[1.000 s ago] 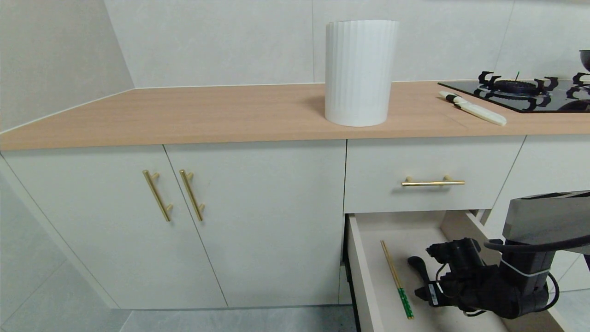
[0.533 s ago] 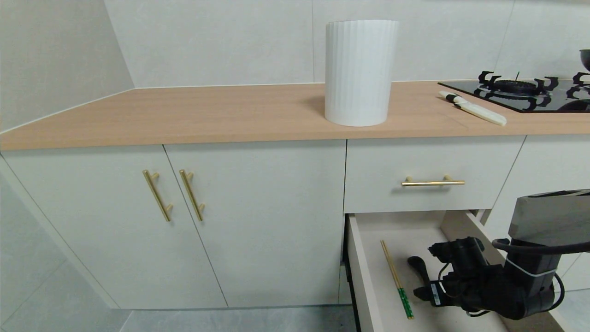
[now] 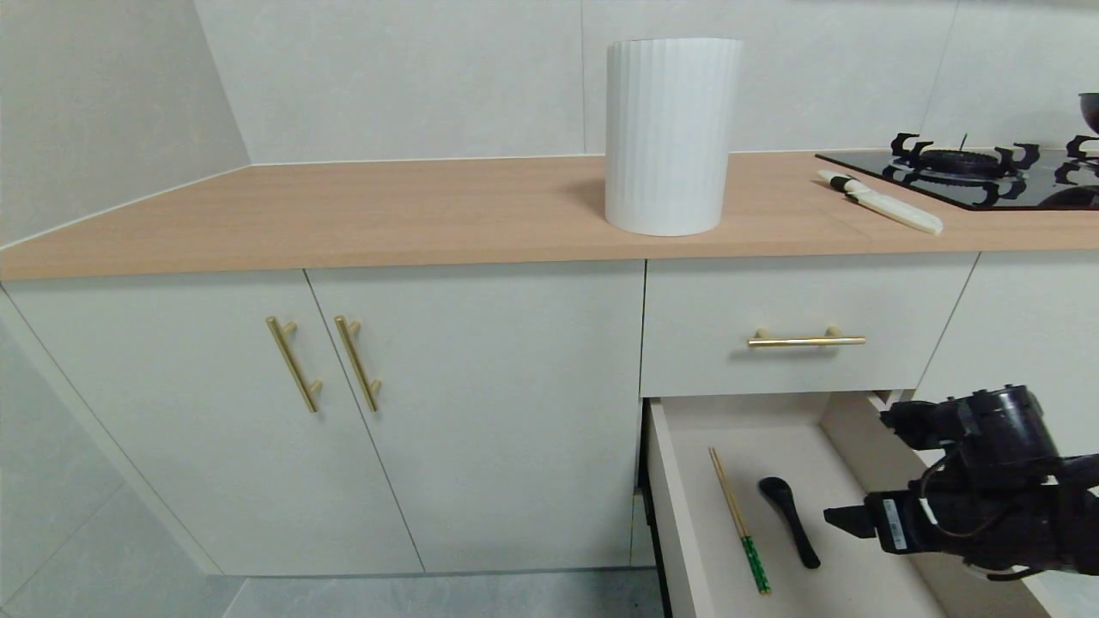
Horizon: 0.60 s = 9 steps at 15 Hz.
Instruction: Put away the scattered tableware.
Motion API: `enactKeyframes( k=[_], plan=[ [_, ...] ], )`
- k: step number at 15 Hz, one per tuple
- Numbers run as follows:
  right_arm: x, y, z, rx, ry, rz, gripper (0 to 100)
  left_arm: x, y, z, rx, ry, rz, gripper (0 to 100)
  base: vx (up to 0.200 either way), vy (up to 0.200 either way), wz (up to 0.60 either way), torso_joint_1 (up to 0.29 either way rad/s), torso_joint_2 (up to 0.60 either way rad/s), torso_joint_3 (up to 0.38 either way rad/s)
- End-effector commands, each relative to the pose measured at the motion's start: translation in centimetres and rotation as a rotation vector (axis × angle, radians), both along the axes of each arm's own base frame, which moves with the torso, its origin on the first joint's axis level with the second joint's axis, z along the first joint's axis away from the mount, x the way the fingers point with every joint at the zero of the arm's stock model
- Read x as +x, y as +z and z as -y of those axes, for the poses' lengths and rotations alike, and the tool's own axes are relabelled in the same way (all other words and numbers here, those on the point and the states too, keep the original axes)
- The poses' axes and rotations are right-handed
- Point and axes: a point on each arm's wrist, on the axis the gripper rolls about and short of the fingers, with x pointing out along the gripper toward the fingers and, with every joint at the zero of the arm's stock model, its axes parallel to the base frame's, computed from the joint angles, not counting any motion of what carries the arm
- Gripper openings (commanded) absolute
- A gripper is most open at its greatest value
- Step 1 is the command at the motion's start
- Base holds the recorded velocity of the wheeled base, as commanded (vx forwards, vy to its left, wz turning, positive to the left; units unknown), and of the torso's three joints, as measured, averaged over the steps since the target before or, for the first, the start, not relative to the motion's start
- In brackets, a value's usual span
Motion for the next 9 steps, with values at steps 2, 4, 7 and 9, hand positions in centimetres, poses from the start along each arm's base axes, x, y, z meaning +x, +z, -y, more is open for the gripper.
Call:
enactKeyframes(
  k=[2,4,7,9],
  plan=[
    [-4.4,5.3,0.4,0.047,0.045,0.117,100,0.0,0.0,0.0,-0.001,0.001,-0.002,100,0.000,0.000,0.00,0.000,0.00,0.000],
    [-5.3,6.0,0.1,0.053,0.076,0.131,100,0.0,0.0,0.0,-0.001,0.001,-0.002,100,0.000,0.000,0.00,0.000,0.00,0.000],
    [-6.3,6.5,0.0,0.051,0.099,0.134,100,0.0,0.0,0.0,0.001,0.001,-0.002,100,0.000,0.000,0.00,0.000,0.00,0.000],
    [-6.4,6.7,-0.2,0.055,0.112,0.143,100,0.0,0.0,0.0,0.001,0.001,-0.002,100,0.000,0.000,0.00,0.000,0.00,0.000]
  ],
)
